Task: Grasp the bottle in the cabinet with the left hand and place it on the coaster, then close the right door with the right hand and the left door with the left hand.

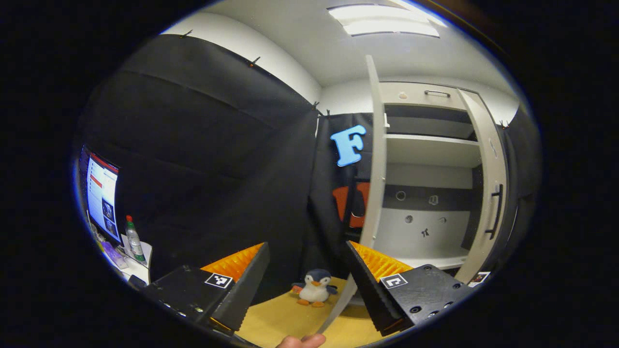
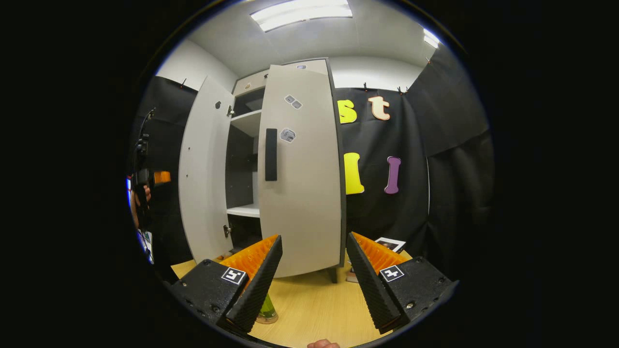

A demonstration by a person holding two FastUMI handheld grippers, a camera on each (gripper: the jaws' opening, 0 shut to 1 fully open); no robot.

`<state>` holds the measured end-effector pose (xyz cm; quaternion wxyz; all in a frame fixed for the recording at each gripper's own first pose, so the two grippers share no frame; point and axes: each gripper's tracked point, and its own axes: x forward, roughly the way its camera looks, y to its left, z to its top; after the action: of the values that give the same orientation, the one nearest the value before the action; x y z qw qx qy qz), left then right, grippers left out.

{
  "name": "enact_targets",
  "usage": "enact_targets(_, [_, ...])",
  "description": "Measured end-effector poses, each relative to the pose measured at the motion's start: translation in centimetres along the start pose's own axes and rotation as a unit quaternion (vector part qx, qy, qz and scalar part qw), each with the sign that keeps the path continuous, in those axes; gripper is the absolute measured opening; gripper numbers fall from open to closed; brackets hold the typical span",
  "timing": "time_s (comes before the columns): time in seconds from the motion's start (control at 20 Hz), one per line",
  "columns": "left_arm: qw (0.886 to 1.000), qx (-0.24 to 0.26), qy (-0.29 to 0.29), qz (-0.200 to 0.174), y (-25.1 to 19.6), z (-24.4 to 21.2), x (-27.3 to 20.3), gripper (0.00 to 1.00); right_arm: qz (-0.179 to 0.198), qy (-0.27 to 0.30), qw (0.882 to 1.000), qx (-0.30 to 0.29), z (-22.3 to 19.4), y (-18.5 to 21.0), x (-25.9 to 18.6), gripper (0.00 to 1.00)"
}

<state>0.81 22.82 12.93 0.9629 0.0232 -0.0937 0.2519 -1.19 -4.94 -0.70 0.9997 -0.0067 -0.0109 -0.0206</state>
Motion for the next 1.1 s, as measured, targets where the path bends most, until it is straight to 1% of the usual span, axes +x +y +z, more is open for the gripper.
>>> enact_targets(0.1, [1.000, -0.001, 0.001, 0.011, 0.7, 0.2, 3.1, 0.95, 0.005, 0.001, 1.000, 0.007, -0.1, 0.4, 0.1, 0.83])
enact_targets(0.25, [1.000, -0.001, 0.002, 0.007, -0.2, 0.1, 6.2, 0.95, 0.011, 0.002, 1.000, 0.005, -0.1, 0.8, 0.2, 0.83])
enact_targets(0.3, [1.000, 0.001, 0.001, 0.005, -0.6, 0.1, 6.7, 0.95, 0.009, 0.002, 1.000, 0.000, -0.1, 0.8, 0.3, 0.83])
enact_targets(0.35, [1.000, 0.003, 0.003, 0.006, -0.6, -0.1, 6.6, 0.90, 0.006, 0.003, 1.000, -0.004, -0.2, 0.6, 0.3, 0.83])
enact_targets(0.4, [1.000, 0.008, -0.005, 0.013, -0.3, 0.1, 6.7, 0.95, 0.003, 0.005, 1.000, -0.006, -0.2, 0.4, 0.4, 0.83])
enact_targets(0.5, [1.000, 0.013, -0.014, 0.016, -0.9, 0.1, 6.5, 0.94, -0.003, 0.004, 1.000, -0.002, -0.2, 0.1, 0.4, 0.83])
enact_targets(0.55, [1.000, 0.013, -0.008, 0.012, -1.1, -0.3, 6.6, 0.99, -0.005, 0.005, 1.000, 0.000, -0.2, 0.0, 0.5, 0.83])
enact_targets(0.6, [1.000, 0.012, -0.006, 0.009, -1.4, -0.4, 6.3, 0.93, -0.005, 0.007, 1.000, 0.000, -0.3, 0.0, 0.6, 0.83])
enact_targets(0.65, [1.000, 0.013, -0.004, 0.002, -1.7, -0.6, 6.4, 1.00, -0.006, 0.007, 1.000, 0.000, -0.4, -0.1, 0.7, 0.83])
enact_targets(0.7, [1.000, 0.012, -0.001, -0.006, -2.1, -0.7, 6.1, 0.99, -0.005, 0.007, 1.000, -0.001, -0.3, -0.1, 0.9, 0.83])
enact_targets(0.75, [1.000, 0.008, 0.002, -0.017, -2.8, -0.7, 5.7, 0.93, -0.004, 0.008, 1.000, -0.002, -0.3, -0.1, 1.0, 0.83])
enact_targets(0.9, [0.998, -0.008, 0.013, -0.061, -5.5, -0.8, 4.2, 0.92, -0.006, 0.008, 1.000, -0.003, -0.2, -0.4, 1.4, 0.83])
enact_targets(1.1, [0.993, -0.015, 0.018, -0.118, -10.1, -1.3, 2.8, 0.92, -0.013, 0.001, 1.000, -0.008, 0.6, -0.9, 1.1, 0.83])
